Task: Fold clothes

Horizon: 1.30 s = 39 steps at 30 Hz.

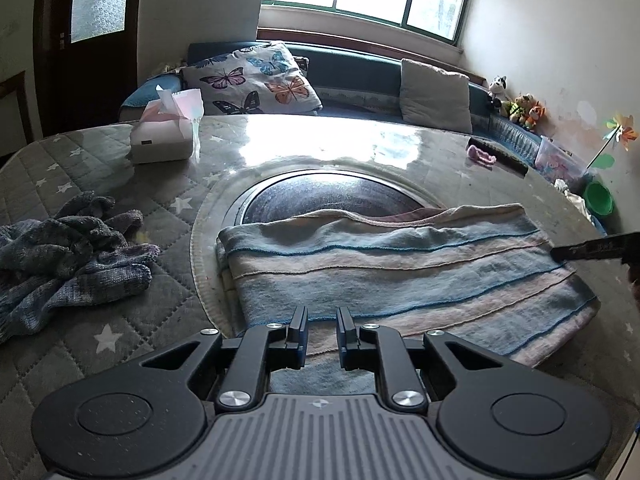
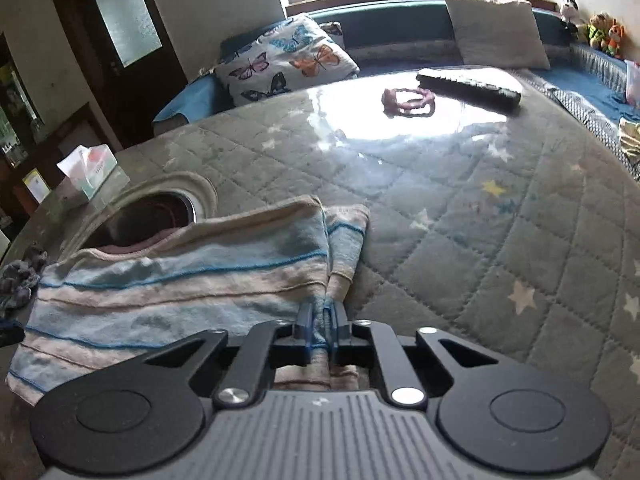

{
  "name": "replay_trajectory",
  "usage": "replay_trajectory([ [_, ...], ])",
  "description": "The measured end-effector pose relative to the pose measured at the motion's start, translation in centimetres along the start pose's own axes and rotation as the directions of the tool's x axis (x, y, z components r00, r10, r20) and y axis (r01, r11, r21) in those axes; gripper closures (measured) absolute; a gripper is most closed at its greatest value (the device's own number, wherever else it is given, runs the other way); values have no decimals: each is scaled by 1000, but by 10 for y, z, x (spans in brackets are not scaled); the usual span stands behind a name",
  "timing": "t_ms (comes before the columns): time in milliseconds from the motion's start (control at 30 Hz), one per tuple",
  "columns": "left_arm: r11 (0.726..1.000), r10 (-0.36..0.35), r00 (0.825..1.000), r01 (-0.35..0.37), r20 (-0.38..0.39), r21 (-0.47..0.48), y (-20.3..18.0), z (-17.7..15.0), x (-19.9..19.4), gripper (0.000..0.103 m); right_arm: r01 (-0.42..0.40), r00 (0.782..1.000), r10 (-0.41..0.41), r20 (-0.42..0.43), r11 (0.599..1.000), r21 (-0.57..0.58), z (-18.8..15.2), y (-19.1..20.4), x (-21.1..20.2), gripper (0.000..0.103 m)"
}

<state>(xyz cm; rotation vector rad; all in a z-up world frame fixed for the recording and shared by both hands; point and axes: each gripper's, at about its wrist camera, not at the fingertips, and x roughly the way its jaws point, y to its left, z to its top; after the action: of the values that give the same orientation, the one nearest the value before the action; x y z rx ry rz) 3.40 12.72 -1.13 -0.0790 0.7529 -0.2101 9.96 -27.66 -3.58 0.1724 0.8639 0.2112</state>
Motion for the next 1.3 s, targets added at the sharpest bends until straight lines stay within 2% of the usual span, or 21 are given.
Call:
replay_trajectory([
  [67, 1000, 1, 1000, -1, -4, -3, 2, 0, 3, 87, -10, 1000, 10, 9, 1000, -8, 5, 7, -8, 99],
  [233, 1000, 5, 1000, -6, -10, -13, 7, -2, 10, 87, -91, 995, 92, 24, 995, -47, 24, 41, -35, 100],
  [400, 1000, -3, 1000, 3, 4, -24, 12, -4, 8, 87, -202, 979, 203, -3, 976, -75, 42, 90, -43, 100],
  [600, 999, -3, 1000, 4, 21, -48, 21, -9, 0, 87, -303, 952, 294, -80, 943, -139, 56, 168, -26, 100],
  [767, 997, 6, 999, -4, 33, -74, 31, -15, -8, 87, -339, 939, 318, -130, 918, -205, 49, 234, -7, 100],
  [933, 995, 20, 999, -16, 37, -98, 41, -21, -14, 87, -352, 932, 321, -167, 912, -210, 30, 282, 15, 103],
  [1033, 994, 29, 999, -24, 40, -111, 47, -24, -18, 87, -372, 924, 342, -172, 907, -197, 18, 299, 27, 102],
  [1167, 991, 41, 998, -35, 44, -129, 55, -28, -24, 87, -425, 901, 394, -181, 885, -188, 10, 307, 30, 100],
  [1233, 990, 47, 998, -40, 46, -138, 59, -30, -26, 87, -425, 902, 390, -183, 876, -228, 9, 304, 25, 99],
  [1300, 988, 52, 997, -44, 51, -146, 63, -31, -29, 87, -400, 915, 357, -187, 867, -298, 6, 301, 19, 96],
])
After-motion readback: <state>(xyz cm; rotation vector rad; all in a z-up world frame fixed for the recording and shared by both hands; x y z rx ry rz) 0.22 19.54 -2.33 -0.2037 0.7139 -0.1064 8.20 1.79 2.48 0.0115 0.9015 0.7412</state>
